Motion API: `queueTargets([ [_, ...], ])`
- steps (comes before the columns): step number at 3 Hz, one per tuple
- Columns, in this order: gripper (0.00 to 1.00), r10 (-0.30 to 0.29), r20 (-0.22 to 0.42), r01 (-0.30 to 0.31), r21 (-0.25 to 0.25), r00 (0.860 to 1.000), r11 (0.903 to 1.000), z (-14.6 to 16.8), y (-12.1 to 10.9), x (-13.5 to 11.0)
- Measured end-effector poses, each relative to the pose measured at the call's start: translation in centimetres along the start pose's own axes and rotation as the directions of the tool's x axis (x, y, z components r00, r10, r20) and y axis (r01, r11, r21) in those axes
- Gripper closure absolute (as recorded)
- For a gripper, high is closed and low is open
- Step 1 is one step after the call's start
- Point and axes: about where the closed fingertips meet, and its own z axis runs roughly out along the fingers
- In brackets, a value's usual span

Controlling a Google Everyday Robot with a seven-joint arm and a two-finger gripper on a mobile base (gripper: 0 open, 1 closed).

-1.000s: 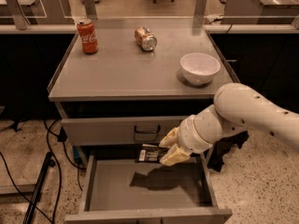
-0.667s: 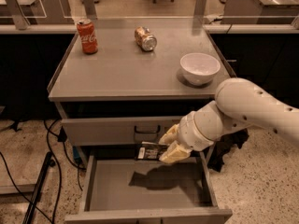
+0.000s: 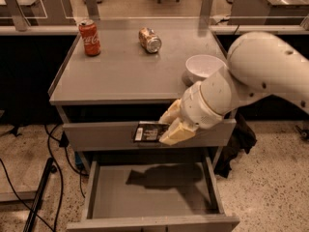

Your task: Pick rxbar chocolate from middle drawer and place on counter

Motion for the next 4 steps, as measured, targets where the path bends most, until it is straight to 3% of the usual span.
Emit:
queueTargets([
  [1,1.00,-0.079,-0.002,0.079,0.059,0.997,0.9951,-1.6,-4.1,-3.7],
  [2,1.00,-0.126,0.001,0.125,0.093,0.992,0.9877,-1.4,-6.8,-5.5],
  [4,1.00,-0.167,0.040,0.160,0.141,0.985,0.9769,0.0,-11.9,-8.4],
])
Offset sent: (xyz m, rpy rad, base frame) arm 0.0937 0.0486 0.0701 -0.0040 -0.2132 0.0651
